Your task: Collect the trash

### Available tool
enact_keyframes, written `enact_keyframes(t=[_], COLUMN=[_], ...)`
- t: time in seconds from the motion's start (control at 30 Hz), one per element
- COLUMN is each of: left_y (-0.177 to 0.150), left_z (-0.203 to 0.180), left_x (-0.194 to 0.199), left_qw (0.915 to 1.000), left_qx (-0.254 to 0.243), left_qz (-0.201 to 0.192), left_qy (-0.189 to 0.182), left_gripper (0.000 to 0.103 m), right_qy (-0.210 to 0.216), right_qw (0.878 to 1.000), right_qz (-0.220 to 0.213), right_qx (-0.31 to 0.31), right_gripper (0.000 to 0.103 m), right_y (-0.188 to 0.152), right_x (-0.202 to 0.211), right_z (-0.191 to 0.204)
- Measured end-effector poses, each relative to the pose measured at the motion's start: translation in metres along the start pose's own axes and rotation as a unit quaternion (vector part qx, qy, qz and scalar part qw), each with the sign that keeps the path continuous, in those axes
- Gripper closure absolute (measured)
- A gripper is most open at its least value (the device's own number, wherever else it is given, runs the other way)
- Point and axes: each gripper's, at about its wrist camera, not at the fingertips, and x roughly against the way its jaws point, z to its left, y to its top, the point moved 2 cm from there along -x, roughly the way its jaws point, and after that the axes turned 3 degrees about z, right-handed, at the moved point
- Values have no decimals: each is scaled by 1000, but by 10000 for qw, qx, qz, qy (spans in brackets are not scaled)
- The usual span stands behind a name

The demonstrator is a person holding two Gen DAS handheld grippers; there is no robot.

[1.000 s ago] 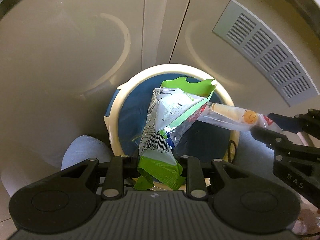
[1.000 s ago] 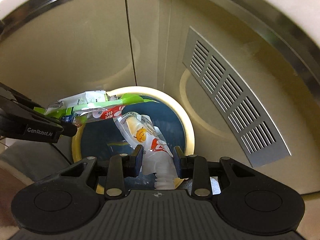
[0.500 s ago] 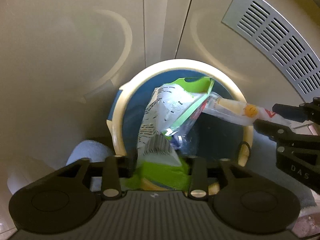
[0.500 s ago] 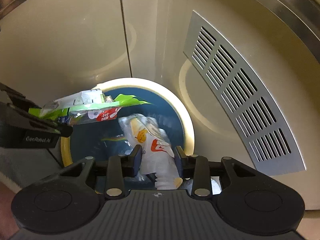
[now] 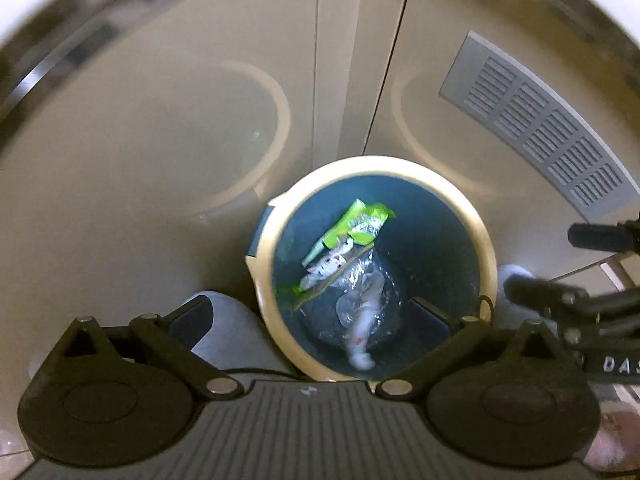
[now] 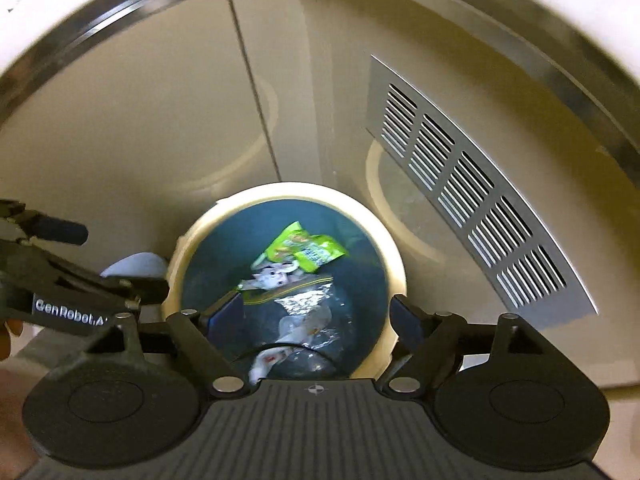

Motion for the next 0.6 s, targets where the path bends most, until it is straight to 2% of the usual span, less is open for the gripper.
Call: enact_keyframes(t=[0.13, 0.33, 0.6], left_y=[-13, -22, -26], left_z=[-2, -7, -1], left_x=[24, 41, 66], left_qw=[9997, 9987, 9956], left_qx=[-32, -305, -393], left_qz=[-225, -339, -702], left_qy=[64, 206, 489], left_gripper=[0, 0, 0], right_qy=[42, -41, -188], right_qw=[9998, 9985, 9959], right_qz=[-167, -367, -711], right_qx=[102, 396, 527], right_gripper=[15, 15, 14], right_y=[-15, -34, -40], right_x=[24, 46, 64], right_z=[6, 15, 24])
